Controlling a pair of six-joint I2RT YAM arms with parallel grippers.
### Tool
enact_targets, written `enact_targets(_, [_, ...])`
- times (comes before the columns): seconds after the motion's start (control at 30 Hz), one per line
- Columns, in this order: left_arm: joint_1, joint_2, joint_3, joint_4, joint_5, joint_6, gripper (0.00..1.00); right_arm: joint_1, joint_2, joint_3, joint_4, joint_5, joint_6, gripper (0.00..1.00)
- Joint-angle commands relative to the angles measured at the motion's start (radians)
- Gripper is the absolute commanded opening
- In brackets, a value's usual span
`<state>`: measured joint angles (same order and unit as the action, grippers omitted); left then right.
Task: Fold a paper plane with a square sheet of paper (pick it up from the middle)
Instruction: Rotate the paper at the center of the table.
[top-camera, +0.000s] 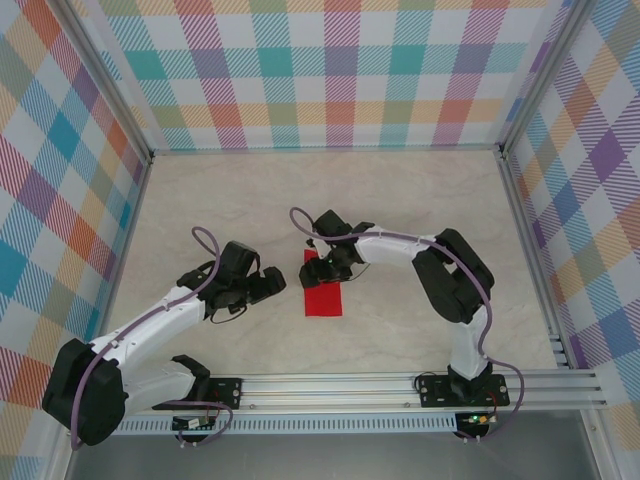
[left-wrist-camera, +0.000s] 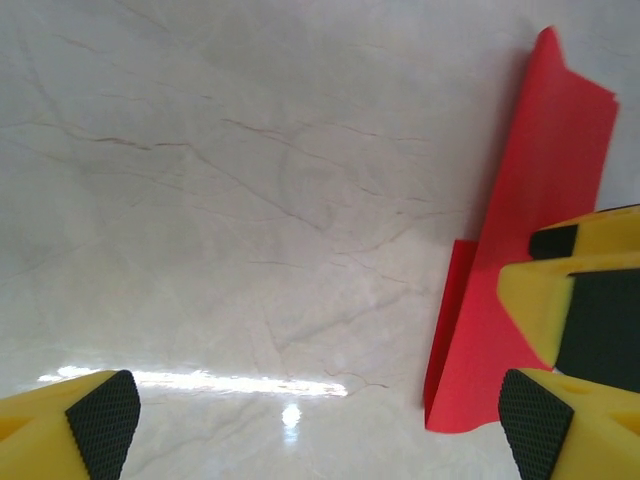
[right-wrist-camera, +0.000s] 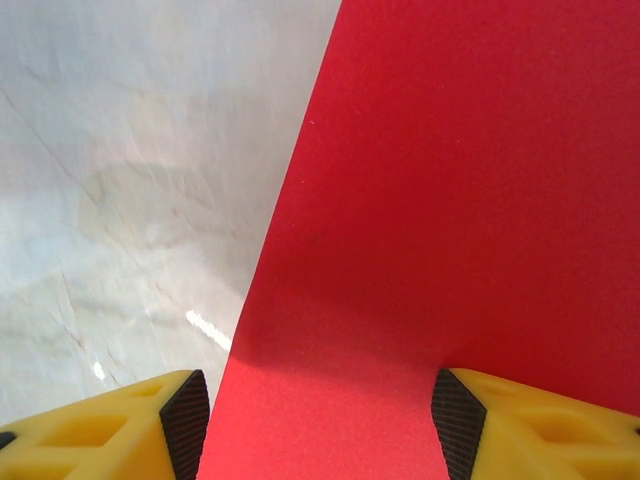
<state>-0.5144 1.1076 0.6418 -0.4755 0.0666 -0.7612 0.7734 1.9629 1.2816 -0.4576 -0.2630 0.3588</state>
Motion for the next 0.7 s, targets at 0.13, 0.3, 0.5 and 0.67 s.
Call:
enact_targets(0.13, [0.004,-0.008,-0.028,0.164,0.16,0.025,0.86,0.004,-0.145,-0.043,-0.011,-0.005,0.065,0.67])
enact_targets(0.3, [-0.02,0.022,-0.022,0.285,0.215,-0.004,0.74,0.0,-0.299,-0.168,0.063,0.084,0.287,0.73])
enact_targets(0.5, [-0.077,0.13,0.008,0.412,0.254,-0.039,0.58,-0.012,-0.478,-0.348,0.094,0.122,0.464,0.74])
enact_targets(0.67, [-0.123,0.253,0.059,0.465,0.266,-0.048,0.44,-0.023,-0.552,-0.444,0.105,0.111,0.542,0.74])
